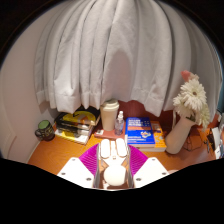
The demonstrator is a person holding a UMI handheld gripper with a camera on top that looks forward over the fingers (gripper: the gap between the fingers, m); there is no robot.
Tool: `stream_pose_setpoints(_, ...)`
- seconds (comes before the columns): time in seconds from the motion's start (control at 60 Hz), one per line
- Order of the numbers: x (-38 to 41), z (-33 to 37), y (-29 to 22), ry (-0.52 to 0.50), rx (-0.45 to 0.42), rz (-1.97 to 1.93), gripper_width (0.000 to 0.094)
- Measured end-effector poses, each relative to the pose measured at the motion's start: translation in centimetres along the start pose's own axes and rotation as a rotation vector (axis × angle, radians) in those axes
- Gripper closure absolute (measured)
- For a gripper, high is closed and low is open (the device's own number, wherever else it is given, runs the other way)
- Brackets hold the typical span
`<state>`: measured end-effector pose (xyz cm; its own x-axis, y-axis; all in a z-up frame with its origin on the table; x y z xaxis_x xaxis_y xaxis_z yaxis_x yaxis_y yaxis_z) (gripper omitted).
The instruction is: Arrange mouse
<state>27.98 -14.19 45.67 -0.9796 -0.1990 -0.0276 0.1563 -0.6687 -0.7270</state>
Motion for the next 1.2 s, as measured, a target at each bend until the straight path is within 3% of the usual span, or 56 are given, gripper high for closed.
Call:
stream_pose_setpoints(0.117,-10.6,6.5,-1.5,0.061,-0.103,-0.011,0.0544)
stream_pose_setpoints(0.2,-18.0,8.5,0.5,0.124,-0.132,-0.027,0.0544)
stream_pose_setpoints(0.417,-28.9,4.3,10.7,0.167,0.041,-0.089,0.0544)
stream_pose_setpoints(0.617,-30.2,-0.7,19.0,0.135,0.168,-0.143,0.0544)
stream_pose_setpoints(0.8,-29.1,-3.8,23.1,0.09,0.228,-0.133,0.0535)
stream_pose_setpoints(1.05,-29.0,-4.3,23.6,0.121,0.219,-0.192,0.0367)
stream_pose_setpoints(1.167,-30.0,-3.9,23.3,0.18,0.25,-0.172,0.0063)
stream_pose_setpoints(1.2,-29.8,-3.7,22.9,0.172,0.251,-0.17,0.0084)
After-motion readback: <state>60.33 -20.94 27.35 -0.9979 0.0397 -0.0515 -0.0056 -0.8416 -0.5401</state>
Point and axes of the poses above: the point between the fingertips, and its own axes, seen from behind it with the camera up: x to the left, y down, z backward, against the way the camera looks, the point moved 6 cm from there along z, backward, against the way the camera looks, and after that the axes turned 11 degrees about x, right-handed, at the moved point
